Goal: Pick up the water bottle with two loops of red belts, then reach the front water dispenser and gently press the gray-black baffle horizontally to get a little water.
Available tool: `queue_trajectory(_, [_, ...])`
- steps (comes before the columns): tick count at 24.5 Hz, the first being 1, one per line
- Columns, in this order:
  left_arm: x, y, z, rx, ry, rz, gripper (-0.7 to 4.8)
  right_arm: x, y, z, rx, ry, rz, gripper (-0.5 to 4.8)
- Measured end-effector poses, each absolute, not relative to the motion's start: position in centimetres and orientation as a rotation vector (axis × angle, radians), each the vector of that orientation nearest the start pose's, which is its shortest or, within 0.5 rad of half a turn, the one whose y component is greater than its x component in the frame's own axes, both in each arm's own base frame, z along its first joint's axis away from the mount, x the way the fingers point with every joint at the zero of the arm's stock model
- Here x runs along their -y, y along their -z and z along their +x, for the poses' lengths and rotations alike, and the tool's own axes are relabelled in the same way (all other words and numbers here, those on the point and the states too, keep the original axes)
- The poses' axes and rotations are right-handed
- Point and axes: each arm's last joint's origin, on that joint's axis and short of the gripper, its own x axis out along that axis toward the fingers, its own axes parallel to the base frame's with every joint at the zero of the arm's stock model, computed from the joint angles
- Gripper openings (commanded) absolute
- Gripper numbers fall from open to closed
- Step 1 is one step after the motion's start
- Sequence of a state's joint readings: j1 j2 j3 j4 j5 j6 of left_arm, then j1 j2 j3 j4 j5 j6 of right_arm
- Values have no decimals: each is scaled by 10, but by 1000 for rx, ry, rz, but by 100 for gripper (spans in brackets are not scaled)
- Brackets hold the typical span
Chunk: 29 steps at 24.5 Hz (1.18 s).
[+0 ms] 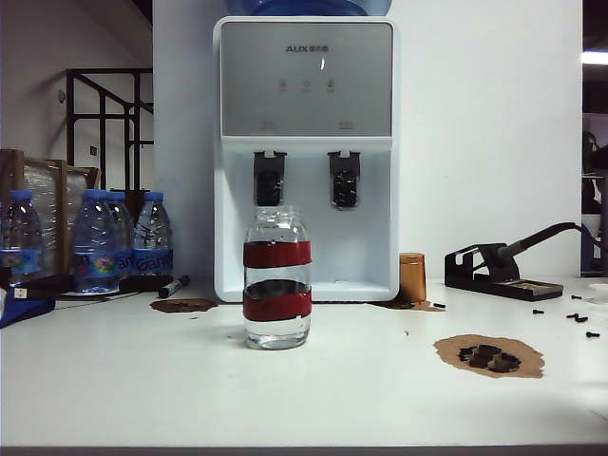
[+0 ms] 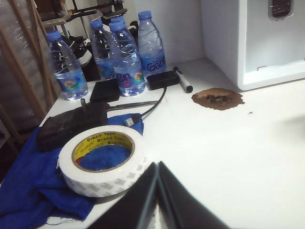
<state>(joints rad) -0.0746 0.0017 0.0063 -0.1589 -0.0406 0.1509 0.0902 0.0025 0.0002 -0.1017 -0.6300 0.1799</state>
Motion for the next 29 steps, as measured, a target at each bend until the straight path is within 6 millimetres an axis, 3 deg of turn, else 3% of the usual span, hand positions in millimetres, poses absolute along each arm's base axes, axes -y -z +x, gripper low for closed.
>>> queue_trajectory(29, [6, -150, 96, -151, 46, 159, -4, -25, -154, 90, -165, -696, 197, -2])
